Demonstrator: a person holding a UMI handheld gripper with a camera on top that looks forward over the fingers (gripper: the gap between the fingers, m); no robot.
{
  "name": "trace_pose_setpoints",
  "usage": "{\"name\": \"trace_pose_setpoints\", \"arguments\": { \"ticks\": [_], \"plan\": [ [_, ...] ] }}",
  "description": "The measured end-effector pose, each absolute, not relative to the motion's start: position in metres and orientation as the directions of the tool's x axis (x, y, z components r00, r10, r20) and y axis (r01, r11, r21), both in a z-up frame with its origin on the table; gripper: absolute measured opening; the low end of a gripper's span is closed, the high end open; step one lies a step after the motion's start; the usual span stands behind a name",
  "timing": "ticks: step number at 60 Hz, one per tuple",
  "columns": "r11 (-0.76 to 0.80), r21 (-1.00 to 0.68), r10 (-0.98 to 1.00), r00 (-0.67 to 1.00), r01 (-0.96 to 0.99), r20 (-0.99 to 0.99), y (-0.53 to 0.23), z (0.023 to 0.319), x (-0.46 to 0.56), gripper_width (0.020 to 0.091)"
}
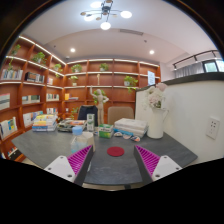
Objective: Pour water
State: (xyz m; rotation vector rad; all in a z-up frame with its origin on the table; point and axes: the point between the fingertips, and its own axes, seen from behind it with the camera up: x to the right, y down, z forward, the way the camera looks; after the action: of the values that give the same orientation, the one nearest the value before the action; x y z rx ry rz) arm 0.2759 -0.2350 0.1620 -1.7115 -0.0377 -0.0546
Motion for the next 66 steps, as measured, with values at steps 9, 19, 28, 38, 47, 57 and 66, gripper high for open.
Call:
{"name": "trace_pose_setpoints", "arguments": {
  "ticks": [9, 19, 28, 38, 47, 57, 66],
  "plan": [
    [-0.092, -0.993, 0.097, 0.993, 0.080, 0.071, -0.235, 0.144, 0.219, 0.0832],
    [-0.050, -0.996, 0.134, 0.989, 0.074, 0.067, -0.213, 0.127, 0.171, 0.0849],
    [-0.071, -0.996, 0.099, 0.994, 0.057, 0.050, -0.178, 0.112, 0.162, 0.0851],
    [-0.097, -0.995, 0.089, 0.996, 0.039, 0.031, -0.146, 0.095, 0.158, 0.0804],
    [-0.060, -0.995, 0.052, 0.996, 0.077, 0.074, -0.130, 0.090, 0.155, 0.0699],
    [-0.032, -0.998, 0.055, 0.997, 0.050, 0.048, -0.125, 0.090, 0.155, 0.0389],
    [-0.035, -0.998, 0.060, 0.997, 0.058, 0.056, -0.121, 0.090, 0.155, 0.0272]
  ]
}}
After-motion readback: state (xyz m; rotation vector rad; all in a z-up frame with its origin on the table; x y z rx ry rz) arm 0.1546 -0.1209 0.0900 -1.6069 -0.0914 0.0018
